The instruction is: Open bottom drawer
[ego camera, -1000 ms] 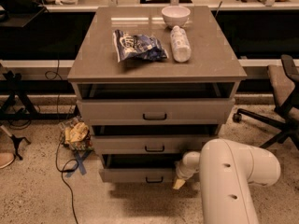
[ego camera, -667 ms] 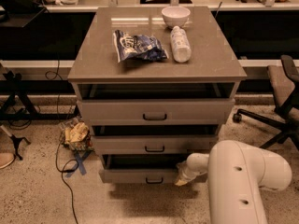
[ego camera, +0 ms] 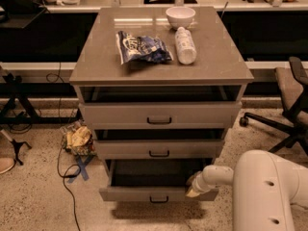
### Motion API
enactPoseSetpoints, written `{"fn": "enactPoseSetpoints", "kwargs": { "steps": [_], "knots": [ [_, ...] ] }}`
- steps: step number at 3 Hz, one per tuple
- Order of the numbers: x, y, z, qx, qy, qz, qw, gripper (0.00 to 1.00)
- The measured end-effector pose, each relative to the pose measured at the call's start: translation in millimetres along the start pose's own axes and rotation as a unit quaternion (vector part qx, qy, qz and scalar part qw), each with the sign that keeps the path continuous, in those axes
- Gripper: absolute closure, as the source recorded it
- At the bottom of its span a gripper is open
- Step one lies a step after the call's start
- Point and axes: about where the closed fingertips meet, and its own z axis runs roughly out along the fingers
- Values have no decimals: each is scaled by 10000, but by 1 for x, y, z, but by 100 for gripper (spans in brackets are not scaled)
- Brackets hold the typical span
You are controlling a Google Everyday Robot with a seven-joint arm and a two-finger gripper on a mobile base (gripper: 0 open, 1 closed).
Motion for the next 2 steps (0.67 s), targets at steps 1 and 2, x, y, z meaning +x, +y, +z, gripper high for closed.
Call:
{"fn": "enactPoseSetpoints", "kwargs": {
  "steps": [1,2],
  "knots": [
    [-1,1,0,-7,-1,0,10000,96],
    [-1,2,1,-21,-3,0,10000,73]
  ]
}}
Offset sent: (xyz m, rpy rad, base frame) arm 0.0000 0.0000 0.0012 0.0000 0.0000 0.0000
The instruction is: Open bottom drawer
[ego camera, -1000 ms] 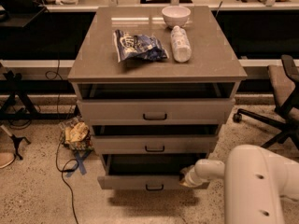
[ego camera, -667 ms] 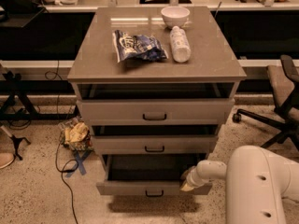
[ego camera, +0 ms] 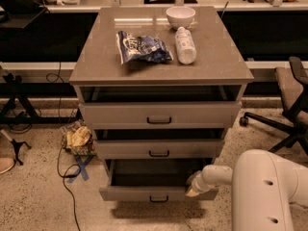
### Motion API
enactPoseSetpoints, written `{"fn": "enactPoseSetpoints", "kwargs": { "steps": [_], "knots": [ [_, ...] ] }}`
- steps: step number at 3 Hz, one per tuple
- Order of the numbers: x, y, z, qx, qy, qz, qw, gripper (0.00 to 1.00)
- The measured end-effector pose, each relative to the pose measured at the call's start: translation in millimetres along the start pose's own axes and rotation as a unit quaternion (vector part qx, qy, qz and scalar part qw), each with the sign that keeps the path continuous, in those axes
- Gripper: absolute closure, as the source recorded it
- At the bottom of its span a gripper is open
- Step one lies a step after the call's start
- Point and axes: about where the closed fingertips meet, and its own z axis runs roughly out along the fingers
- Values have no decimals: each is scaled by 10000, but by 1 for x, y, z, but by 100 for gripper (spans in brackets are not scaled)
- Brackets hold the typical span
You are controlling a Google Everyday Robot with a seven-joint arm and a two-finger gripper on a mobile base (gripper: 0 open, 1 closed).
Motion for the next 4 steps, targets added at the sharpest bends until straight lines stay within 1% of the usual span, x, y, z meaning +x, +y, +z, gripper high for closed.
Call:
{"fn": "enactPoseSetpoints", "kwargs": {
  "steps": [3,4],
  "knots": [
    [-1,2,1,-19,-3,0,10000,4],
    [-1,3,1,-26,-4,0,10000,0]
  ]
}}
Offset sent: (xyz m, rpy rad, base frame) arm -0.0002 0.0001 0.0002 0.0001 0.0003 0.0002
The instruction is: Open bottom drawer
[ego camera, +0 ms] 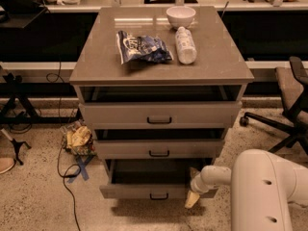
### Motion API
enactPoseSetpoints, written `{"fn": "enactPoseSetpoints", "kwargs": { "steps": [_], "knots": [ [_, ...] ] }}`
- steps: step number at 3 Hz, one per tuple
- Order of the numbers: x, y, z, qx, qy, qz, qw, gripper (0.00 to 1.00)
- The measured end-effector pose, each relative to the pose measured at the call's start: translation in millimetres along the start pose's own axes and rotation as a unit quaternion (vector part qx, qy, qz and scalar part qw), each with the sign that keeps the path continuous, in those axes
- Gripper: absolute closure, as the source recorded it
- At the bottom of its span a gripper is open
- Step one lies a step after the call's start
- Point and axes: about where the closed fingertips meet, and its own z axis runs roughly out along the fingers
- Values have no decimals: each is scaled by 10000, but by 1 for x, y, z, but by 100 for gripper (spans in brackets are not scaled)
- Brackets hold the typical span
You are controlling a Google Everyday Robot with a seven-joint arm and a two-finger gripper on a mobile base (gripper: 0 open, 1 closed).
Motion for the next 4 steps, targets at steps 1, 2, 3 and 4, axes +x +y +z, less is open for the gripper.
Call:
{"fn": "enactPoseSetpoints", "kwargs": {
  "steps": [1,2,3,4],
  "knots": [
    [2,6,3,-204,32,-101,9997,0],
    [10,16,6,-561,102,-234,9981,0],
    [16,24,9,-832,153,-388,9957,0],
    [22,29,13,-1038,257,-577,9926,0]
  ]
}}
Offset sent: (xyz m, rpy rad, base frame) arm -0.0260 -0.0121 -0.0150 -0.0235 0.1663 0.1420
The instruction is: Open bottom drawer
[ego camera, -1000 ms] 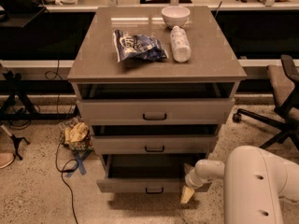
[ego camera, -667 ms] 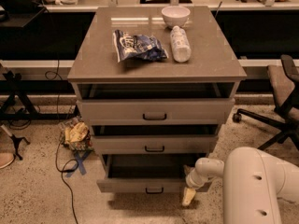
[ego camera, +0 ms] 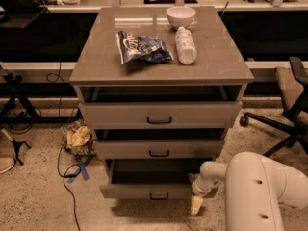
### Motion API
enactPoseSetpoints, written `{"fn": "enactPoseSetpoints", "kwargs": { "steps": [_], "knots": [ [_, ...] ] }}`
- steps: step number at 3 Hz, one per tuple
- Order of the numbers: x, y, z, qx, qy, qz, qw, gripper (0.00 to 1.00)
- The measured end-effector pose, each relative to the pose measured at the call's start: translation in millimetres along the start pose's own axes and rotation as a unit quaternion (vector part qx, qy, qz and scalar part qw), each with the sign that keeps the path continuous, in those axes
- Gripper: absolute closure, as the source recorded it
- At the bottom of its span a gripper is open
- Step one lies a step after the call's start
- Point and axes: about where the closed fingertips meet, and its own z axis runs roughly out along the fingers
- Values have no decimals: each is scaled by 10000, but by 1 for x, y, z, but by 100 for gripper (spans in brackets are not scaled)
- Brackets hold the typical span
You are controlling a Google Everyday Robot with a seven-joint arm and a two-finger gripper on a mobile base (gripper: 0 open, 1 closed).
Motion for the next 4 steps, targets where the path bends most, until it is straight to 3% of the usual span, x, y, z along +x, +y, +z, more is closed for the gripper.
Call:
{"fn": "enactPoseSetpoints", "kwargs": {
  "steps": [1,2,3,4],
  "knots": [
    [3,2,2,-77,33,-101,9999,15],
    [5,6,-2,-29,9,-156,9999,38],
    [19,26,-9,144,-205,-6,9997,70],
    [28,38,-11,207,-278,107,9993,93]
  ]
}}
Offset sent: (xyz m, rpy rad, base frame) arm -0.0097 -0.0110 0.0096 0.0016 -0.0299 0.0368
